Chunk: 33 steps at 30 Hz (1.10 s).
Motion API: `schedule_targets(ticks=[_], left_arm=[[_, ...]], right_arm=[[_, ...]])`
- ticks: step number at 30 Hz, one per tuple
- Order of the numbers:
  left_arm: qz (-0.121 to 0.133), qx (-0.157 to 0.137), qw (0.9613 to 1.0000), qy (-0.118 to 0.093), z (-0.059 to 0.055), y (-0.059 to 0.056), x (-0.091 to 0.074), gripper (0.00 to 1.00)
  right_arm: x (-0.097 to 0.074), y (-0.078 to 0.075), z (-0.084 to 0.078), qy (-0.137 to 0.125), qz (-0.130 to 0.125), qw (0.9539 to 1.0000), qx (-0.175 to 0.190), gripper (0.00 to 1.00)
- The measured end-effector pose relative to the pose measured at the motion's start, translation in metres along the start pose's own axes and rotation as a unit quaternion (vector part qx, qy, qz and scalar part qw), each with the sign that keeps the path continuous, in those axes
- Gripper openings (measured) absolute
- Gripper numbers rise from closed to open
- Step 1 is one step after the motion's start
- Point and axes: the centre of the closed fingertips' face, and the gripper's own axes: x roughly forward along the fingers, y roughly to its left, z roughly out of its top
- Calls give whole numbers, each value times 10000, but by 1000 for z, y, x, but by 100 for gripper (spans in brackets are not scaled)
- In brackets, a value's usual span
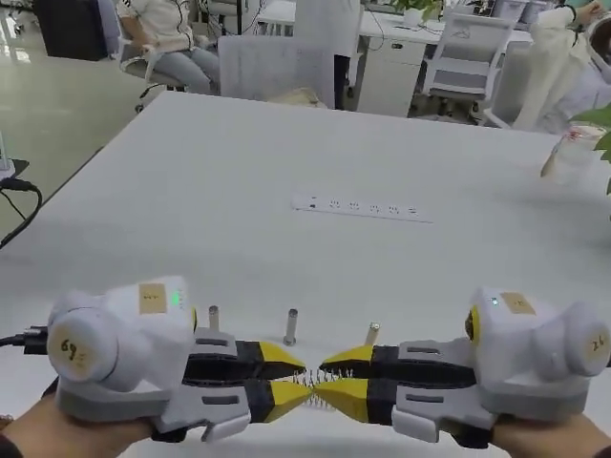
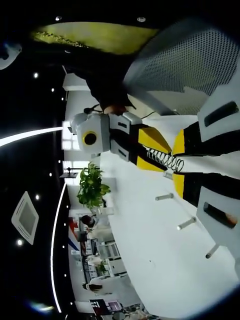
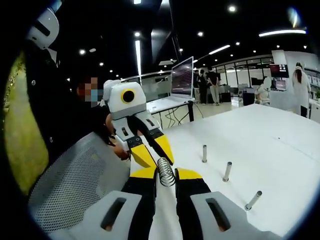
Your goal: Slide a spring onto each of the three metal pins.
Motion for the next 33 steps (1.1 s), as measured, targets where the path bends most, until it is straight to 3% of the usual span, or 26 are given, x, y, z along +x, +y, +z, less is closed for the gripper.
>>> schedule_targets(ticks=[11, 22, 28, 29, 31, 33], left_arm=[[-25, 51, 10000, 19, -2, -2, 0, 4], [58, 280, 9996, 88, -3, -2, 2, 4], [30, 453, 9987, 222, -6, -4, 6, 3], [56, 595, 9976, 347, -10, -3, 6, 2], [6, 548, 9981, 292, -8, -5, 8, 2], [-11, 562, 9980, 281, -8, -5, 8, 2]], right_arm=[[2, 3, -1, 154, 56, 9998, 96, 9], [5, 3, 2, 761, 28, 9971, -60, 8], [4, 3, 0, 1283, 18, 9916, -128, 8], [5, 3, 2, 1364, 38, 9905, -188, 8], [3, 4, -1, 1671, 45, 9856, -249, 8], [3, 3, 1, 1806, 63, 9829, -348, 8]])
